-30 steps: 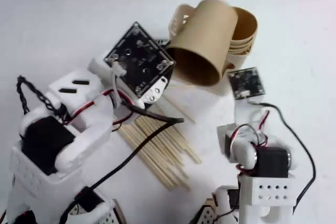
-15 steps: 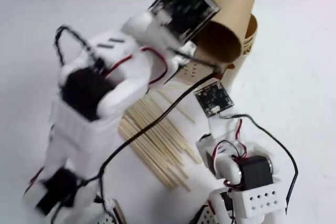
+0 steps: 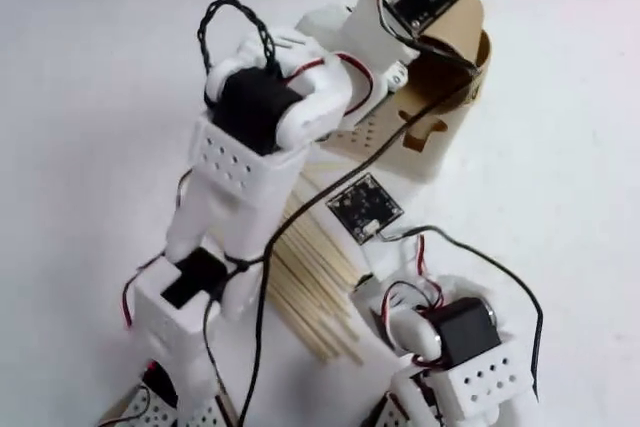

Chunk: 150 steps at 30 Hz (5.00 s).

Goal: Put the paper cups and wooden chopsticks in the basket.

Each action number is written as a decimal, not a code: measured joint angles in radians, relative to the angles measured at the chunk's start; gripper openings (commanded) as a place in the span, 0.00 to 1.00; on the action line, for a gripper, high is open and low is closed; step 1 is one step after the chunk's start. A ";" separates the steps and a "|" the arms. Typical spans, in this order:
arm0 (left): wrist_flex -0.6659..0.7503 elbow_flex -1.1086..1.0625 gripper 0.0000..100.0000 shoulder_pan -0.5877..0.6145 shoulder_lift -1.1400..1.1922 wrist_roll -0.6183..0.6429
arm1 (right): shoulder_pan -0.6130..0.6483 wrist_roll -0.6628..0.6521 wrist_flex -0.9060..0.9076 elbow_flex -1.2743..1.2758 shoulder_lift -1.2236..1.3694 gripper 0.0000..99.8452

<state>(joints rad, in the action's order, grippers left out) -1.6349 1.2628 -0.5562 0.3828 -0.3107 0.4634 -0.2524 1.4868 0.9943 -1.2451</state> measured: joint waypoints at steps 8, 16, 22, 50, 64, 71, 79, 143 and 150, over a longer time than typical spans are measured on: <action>-0.002 0.005 0.18 0.025 0.025 0.000 | 0.005 0.000 0.000 0.000 0.000 0.02; 0.011 0.005 0.20 0.025 0.028 0.003 | 0.003 0.000 0.000 0.000 0.000 0.02; 0.132 0.005 0.20 0.025 0.043 0.003 | 0.003 0.000 0.000 0.000 0.000 0.02; 0.213 0.021 0.20 -0.077 0.005 0.003 | 0.005 0.000 0.000 0.000 0.000 0.02; 0.322 0.021 0.20 0.078 0.172 0.003 | 0.005 0.000 0.000 0.000 0.000 0.02; 0.327 0.021 0.20 0.069 0.127 0.003 | 0.005 0.000 0.000 0.000 0.000 0.02; 0.431 0.021 0.20 0.048 0.176 0.003 | 0.005 0.000 0.000 0.000 0.000 0.02; -0.150 -0.103 0.03 0.302 -0.617 -0.055 | 0.095 0.000 -0.089 0.020 0.000 0.02; -0.150 -0.396 0.03 0.348 -0.899 -0.055 | 0.336 -0.035 -0.207 0.068 0.000 0.02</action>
<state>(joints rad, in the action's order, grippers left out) -1.7852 0.8669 -0.2079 -0.5163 -0.3659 0.7994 -0.2877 1.2797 1.0618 -1.2451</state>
